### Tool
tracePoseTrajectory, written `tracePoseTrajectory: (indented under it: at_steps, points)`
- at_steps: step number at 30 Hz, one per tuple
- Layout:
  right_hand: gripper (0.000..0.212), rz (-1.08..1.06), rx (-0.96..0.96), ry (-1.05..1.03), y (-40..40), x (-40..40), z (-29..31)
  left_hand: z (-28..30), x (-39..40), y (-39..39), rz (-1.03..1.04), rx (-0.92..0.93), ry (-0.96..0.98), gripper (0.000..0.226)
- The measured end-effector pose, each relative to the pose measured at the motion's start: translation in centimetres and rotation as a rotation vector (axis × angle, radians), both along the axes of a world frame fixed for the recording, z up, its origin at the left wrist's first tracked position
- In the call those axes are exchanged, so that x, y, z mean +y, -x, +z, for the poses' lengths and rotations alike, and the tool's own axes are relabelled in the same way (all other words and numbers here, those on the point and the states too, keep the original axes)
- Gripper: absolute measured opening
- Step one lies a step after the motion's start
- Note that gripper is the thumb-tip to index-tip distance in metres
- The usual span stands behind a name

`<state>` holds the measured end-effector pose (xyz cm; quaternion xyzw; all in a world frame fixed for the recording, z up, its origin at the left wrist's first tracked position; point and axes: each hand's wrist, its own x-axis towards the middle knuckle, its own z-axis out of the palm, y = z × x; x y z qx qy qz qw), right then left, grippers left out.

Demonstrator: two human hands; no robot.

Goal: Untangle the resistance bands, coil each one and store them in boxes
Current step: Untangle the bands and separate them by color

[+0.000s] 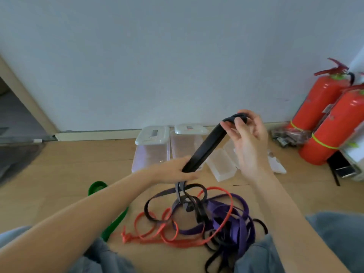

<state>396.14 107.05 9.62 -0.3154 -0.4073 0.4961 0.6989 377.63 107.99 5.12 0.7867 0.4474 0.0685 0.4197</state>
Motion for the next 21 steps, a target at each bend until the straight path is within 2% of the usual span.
tracePoseTrajectory:
  at_steps: [3, 4, 6, 7, 8, 9, 10, 11, 12, 13, 15, 17, 19, 21]
  points:
    - [0.014, -0.114, -0.317, 0.072, -1.9, -0.3, -2.4, -0.9, -1.0, 1.1, 0.048, 0.066, -0.087, 0.015]
    - [0.013, -0.132, -0.48, 0.163, -2.4, -0.3, -3.3, -0.2, -0.9, 1.7, 0.101, 0.04, -0.112, 0.013]
    - [0.017, 0.011, -0.9, 0.415, -3.0, -0.2, -4.3, 2.4, -0.4, 2.8, 0.263, -0.127, -0.153, 0.011]
    - [0.032, 0.119, -1.144, 0.51, -3.2, -0.3, -4.5, 3.6, -0.2, 3.3, 0.279, -0.162, -0.194, 0.01]
    - [0.054, 0.213, -1.327, 0.508, -3.1, -0.5, -4.5, 4.6, -0.2, 3.6, 0.219, -0.102, -0.251, 0.012]
    - [0.076, 0.31, -1.382, 0.428, -2.7, -0.7, -4.4, 5.2, -0.4, 3.4, 0.115, 0.019, -0.28, 0.017]
    - [0.091, 0.434, -1.322, 0.345, -1.5, -1.2, -4.0, 5.3, -0.6, 3.0, 0.015, 0.126, -0.27, 0.019]
    - [0.094, 0.56, -1.229, 0.294, -0.1, -1.9, -3.7, 5.1, -0.8, 2.6, -0.044, 0.18, -0.235, 0.02]
    - [0.085, 0.653, -1.154, 0.252, 1.1, -2.4, -3.8, 4.7, -0.9, 2.2, -0.064, 0.182, -0.199, 0.019]
    - [0.064, 0.682, -1.114, 0.213, 2.0, -2.6, -4.0, 4.3, -0.8, 2.1, -0.063, 0.166, -0.182, 0.017]
    - [0.021, 0.65, -0.999, 0.207, 2.7, -2.9, -4.2, 3.3, -0.9, 2.4, -0.006, 0.146, -0.208, 0.016]
    - [0.015, 0.649, -0.78, 0.247, 2.4, -2.7, -3.8, 0.9, -1.3, 3.0, 0.099, 0.081, -0.191, 0.014]
    - [0.018, 0.603, -0.553, 0.172, 1.9, -2.5, -3.2, -2.5, -2.7, 2.8, 0.141, -0.017, -0.05, 0.013]
    - [0.017, 0.501, -0.236, 0.15, 1.1, -2.0, -2.9, -6.3, -4.3, 2.2, 0.15, -0.009, 0.079, 0.015]
